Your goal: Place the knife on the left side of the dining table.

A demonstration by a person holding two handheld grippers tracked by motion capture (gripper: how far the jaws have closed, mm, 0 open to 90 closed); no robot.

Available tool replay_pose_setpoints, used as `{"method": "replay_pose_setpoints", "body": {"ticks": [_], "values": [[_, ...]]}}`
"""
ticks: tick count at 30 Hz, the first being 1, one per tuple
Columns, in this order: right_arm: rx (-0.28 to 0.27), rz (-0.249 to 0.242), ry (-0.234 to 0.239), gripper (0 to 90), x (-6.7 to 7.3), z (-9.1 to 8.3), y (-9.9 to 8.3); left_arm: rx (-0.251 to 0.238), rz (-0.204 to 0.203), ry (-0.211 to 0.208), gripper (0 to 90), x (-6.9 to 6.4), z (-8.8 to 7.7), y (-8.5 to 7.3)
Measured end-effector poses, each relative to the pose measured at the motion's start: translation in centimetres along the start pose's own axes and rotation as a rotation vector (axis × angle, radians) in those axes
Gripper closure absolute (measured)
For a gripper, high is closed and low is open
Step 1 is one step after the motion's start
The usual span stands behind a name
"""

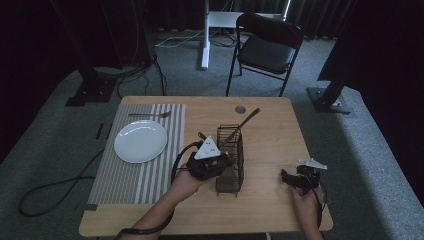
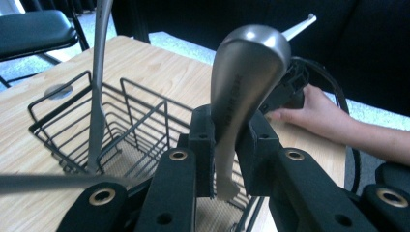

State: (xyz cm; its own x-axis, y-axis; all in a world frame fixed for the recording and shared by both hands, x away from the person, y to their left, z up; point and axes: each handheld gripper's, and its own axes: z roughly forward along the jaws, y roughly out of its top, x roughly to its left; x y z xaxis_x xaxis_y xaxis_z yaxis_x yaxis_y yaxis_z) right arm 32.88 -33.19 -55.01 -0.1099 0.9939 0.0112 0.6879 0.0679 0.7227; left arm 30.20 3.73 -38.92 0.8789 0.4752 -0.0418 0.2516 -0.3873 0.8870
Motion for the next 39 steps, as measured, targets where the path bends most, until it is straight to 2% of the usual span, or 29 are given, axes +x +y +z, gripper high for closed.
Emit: {"method": "replay_pose_setpoints", "body": {"ticks": [12,21,30,36,39], "values": [[0.000,0.000,0.000,11.4,0.0,0.0,0.0,-0.066,-0.007,-0.002,77.9,-0.4,1.7,0.4],[0.000,0.000,0.000,11.5,0.0,0.0,0.0,-0.088,0.005,0.002,78.0,-0.7,2.4,0.6],[0.000,0.001,0.000,11.4,0.0,0.0,0.0,-0.068,0.024,0.014,78.3,-0.9,2.2,0.8],[0.000,0.000,0.000,11.5,0.0,0.0,0.0,-0.065,0.018,0.019,78.4,-0.9,2.1,0.7],[0.000,0.000,0.000,11.5,0.0,0.0,0.0,-0.061,0.032,0.024,78.4,-1.1,2.1,0.8]]}}
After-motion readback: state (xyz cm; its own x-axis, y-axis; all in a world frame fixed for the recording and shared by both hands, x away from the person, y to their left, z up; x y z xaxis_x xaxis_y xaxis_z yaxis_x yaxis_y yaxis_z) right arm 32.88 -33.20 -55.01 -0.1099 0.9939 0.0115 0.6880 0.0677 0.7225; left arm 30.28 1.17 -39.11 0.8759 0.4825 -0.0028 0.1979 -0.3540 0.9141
